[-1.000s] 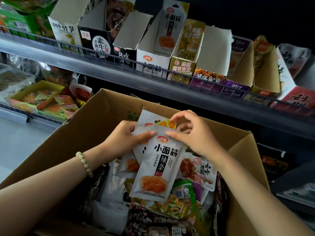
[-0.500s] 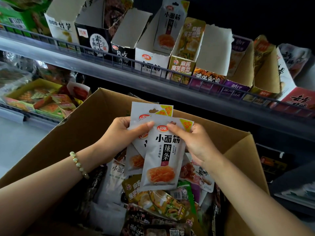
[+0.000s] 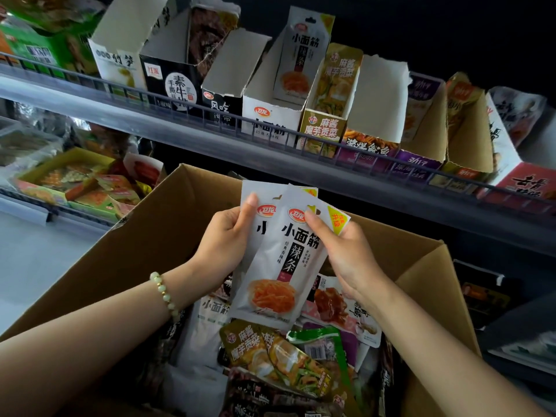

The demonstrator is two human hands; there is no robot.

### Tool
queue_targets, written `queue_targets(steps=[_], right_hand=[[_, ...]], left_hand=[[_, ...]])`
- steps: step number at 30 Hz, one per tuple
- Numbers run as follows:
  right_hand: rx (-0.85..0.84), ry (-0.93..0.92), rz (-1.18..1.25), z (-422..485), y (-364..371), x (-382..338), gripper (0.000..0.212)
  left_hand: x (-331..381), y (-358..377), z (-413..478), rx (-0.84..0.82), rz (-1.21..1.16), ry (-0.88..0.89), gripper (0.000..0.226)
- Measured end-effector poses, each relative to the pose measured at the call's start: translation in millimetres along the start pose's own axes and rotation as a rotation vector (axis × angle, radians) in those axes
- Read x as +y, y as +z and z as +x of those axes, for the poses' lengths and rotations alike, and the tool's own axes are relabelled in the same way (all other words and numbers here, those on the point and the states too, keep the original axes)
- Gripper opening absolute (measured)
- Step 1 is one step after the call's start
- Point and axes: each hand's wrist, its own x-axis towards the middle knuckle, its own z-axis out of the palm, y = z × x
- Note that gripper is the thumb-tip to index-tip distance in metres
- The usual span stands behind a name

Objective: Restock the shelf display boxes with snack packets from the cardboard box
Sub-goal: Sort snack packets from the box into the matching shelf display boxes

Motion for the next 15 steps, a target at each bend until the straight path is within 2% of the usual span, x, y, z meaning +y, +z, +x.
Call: queue_targets(steps=[4,6,9,13,15], right_hand=[[0.001,-0.095,-0.065,6.1,-10.1,-8.0,0.014],[0.058,-0.135,-0.099,7.2,-13.7,-6.7,0.017],[0.15,-0.171,-0.149,6.6,-17.7,1.7,0.021],[0.133,-0.085,-0.305,5.0,-27.4,12.1,0.038],[0.095,-0.075,-0.386,4.6,-32.1,14.3,0.029]], left_hand=[[2.2,16.7,17.0,0.056,-0.081,-0.083,0.054],[1.2,30.0,20.2,0.025,-0.046,-0.056,0.056],[-5.9,44.4,19.1,-0.109,-0.036,0.042,0.05],[-25.5,31.7,17.7,-0.257,0.118,0.059,0.052],[-39.1,23.9,15.0,-0.338,0.187,0.01,0.043]])
